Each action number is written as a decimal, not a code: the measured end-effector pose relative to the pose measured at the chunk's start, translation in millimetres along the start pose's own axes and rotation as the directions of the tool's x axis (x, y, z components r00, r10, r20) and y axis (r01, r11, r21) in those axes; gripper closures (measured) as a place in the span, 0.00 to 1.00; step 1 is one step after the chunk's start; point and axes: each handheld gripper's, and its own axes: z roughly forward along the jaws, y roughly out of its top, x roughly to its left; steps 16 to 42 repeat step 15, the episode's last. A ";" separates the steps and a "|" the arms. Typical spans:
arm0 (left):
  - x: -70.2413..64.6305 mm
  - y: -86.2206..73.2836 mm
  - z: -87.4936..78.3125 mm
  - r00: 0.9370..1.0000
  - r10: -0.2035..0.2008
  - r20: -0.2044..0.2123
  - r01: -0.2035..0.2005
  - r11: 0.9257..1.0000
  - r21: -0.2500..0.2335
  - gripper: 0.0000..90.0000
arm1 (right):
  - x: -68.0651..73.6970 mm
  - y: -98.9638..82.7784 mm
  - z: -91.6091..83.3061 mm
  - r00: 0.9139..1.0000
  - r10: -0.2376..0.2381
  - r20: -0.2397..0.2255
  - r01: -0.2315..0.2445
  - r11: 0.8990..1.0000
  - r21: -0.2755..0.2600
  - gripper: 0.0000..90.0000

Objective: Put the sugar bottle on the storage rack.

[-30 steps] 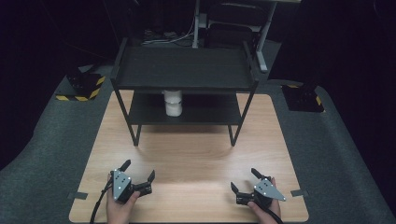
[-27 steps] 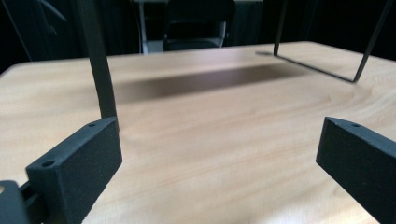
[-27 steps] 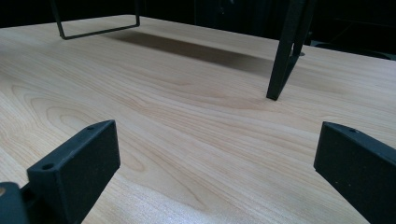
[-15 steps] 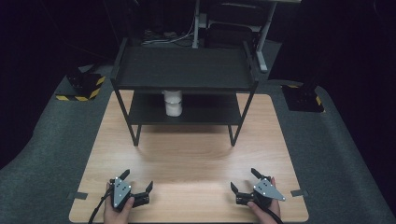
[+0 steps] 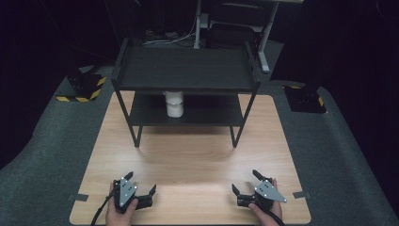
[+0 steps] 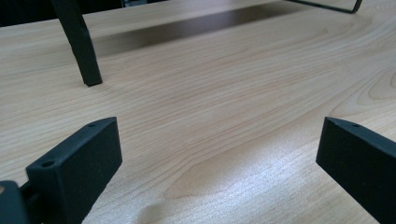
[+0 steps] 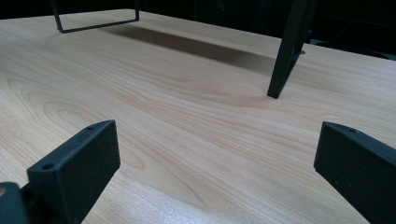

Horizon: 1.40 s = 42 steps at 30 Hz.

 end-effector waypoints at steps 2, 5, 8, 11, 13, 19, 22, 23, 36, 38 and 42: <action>-0.2 1.0 0.8 1.000 0.006 0.002 -0.006 1.000 0.004 0.00 | 0.1 0.0 0.0 1.000 -0.001 0.000 0.001 1.000 0.000 0.00; -0.1 1.9 1.5 1.000 -0.001 0.000 0.001 1.000 0.009 0.00 | 0.5 -0.3 -0.5 1.000 -0.003 0.001 0.003 1.000 0.000 0.00; 0.0 2.3 2.3 1.000 -0.005 -0.001 0.005 1.000 0.009 0.00 | 1.0 -1.1 -1.5 1.000 -0.005 0.002 0.005 1.000 -0.004 0.00; 0.0 2.9 2.7 1.000 -0.004 0.000 0.004 1.000 0.012 0.00 | 1.5 -1.4 -2.0 1.000 -0.008 0.003 0.008 1.000 -0.005 0.00; 0.5 2.2 2.4 1.000 -0.007 0.001 0.007 1.000 0.008 0.00 | 1.8 -1.3 -2.1 1.000 -0.010 0.003 0.010 1.000 -0.004 0.00; 1.6 1.3 2.1 1.000 -0.014 0.007 0.014 1.000 0.003 0.00 | 2.1 -1.3 -1.9 1.000 -0.012 0.004 0.012 1.000 -0.004 0.00; 1.6 1.3 2.1 1.000 -0.014 0.007 0.014 1.000 0.003 0.00 | 2.1 -1.3 -1.9 1.000 -0.012 0.004 0.012 1.000 -0.004 0.00; 1.6 1.3 2.1 1.000 -0.014 0.007 0.014 1.000 0.003 0.00 | 2.1 -1.3 -1.9 1.000 -0.012 0.004 0.012 1.000 -0.004 0.00; 1.6 1.3 2.1 1.000 -0.014 0.007 0.014 1.000 0.003 0.00 | 2.1 -1.3 -1.9 1.000 -0.012 0.004 0.012 1.000 -0.004 0.00; 1.6 1.3 2.1 1.000 -0.014 0.007 0.014 1.000 0.003 0.00 | 2.1 -1.3 -1.9 1.000 -0.012 0.004 0.012 1.000 -0.004 0.00; 1.6 1.3 2.1 1.000 -0.014 0.007 0.014 1.000 0.003 0.00 | 2.1 -1.3 -1.9 1.000 -0.012 0.004 0.012 1.000 -0.004 0.00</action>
